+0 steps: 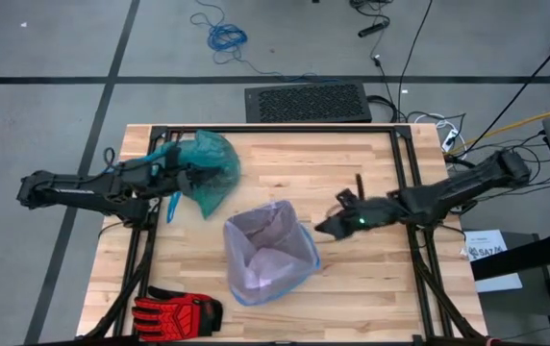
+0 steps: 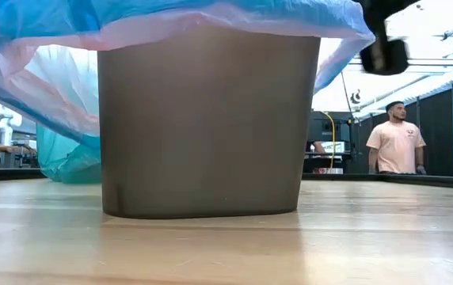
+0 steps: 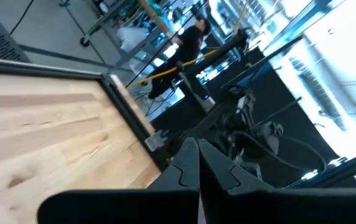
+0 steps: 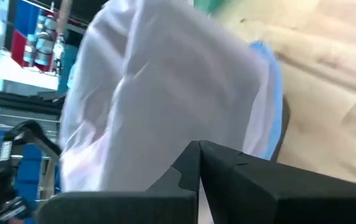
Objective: Place trash/remove bag and relplace
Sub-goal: Insert the trash bag into the trash bin
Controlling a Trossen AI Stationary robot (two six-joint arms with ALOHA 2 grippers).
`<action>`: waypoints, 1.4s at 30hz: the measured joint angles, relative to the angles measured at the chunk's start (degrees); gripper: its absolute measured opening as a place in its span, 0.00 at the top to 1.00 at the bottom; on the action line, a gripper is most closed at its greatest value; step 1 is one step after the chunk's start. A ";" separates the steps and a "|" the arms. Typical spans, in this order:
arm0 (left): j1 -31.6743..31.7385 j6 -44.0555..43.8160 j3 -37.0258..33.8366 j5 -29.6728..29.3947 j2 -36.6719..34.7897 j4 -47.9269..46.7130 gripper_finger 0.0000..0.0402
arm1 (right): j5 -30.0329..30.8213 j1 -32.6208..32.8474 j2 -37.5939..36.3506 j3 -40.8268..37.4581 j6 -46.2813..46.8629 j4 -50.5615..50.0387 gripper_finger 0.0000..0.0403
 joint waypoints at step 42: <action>-0.02 -0.53 0.02 2.25 -1.96 -7.28 1.00 | 24.68 19.84 18.26 1.14 -15.32 20.31 1.00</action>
